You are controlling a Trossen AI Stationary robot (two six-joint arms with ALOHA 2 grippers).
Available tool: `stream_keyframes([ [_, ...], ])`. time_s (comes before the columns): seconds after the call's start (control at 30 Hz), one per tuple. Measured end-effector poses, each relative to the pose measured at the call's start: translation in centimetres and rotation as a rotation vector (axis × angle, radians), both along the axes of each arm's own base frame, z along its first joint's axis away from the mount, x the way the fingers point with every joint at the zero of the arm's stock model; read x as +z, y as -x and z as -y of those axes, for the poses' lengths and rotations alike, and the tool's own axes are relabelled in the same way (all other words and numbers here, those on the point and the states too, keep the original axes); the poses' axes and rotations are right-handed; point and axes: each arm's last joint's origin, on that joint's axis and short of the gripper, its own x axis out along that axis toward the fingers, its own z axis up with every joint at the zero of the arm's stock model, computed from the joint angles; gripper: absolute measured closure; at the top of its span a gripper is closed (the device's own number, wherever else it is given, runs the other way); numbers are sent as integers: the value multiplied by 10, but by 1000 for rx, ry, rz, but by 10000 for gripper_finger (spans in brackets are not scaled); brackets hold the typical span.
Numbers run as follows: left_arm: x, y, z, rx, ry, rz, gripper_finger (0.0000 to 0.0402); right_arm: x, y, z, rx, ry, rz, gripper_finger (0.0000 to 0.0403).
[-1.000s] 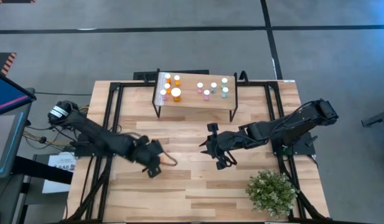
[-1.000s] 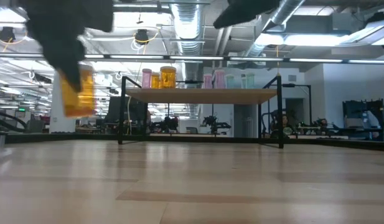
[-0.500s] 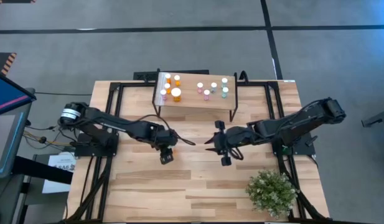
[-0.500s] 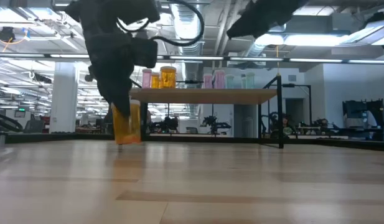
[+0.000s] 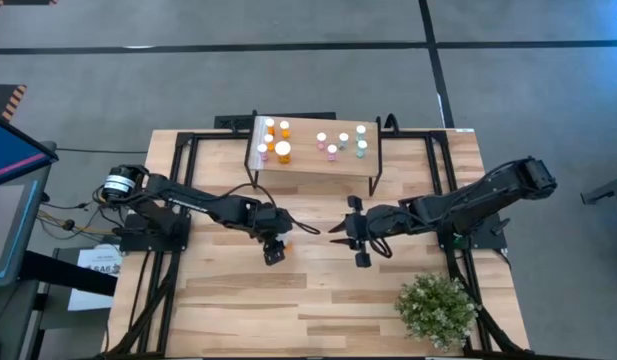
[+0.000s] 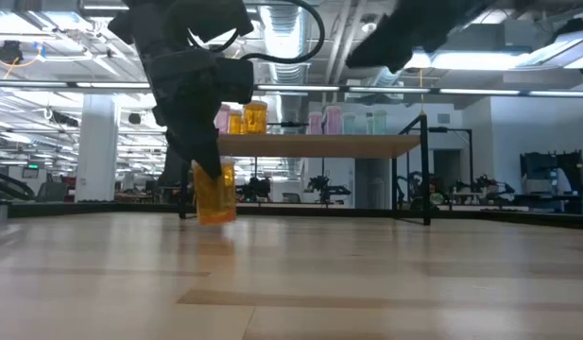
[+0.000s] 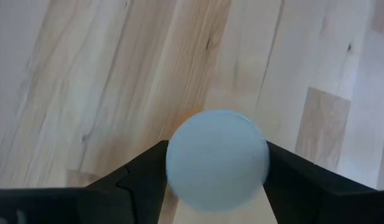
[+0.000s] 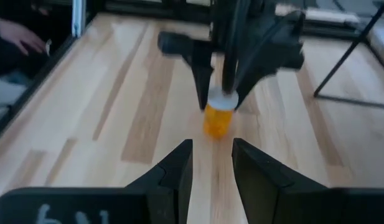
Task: Pick and place medicine bottles onto shelf by color
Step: Put the large orange pill bottle on the shelf
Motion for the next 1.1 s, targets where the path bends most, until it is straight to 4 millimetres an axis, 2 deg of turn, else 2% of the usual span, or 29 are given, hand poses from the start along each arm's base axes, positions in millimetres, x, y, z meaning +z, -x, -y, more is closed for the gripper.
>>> stream_keyframes([
  [0.3, 2, -4, 0, -1, -1, 44, 134, -4, -4, 1, -7, -1, 5, 269],
  [0.53, 5, -2, 0, 3, -120, 59, 115, -3, -5, 0, -5, -4, 17, 269],
  [0.63, 19, 3, 4, 18, -193, 108, 118, -3, -4, -2, 2, -3, 16, 269],
  [0.83, 43, 13, 16, 11, -200, 211, 123, -1, -3, -6, 16, -5, 27, 269],
  [1.0, 38, 19, 22, 36, -229, 170, 123, 0, -3, -5, 14, -8, 35, 269],
  [1.1, 25, 24, 24, 49, -216, 169, 123, 0, -3, -6, 11, -15, 35, 269],
])
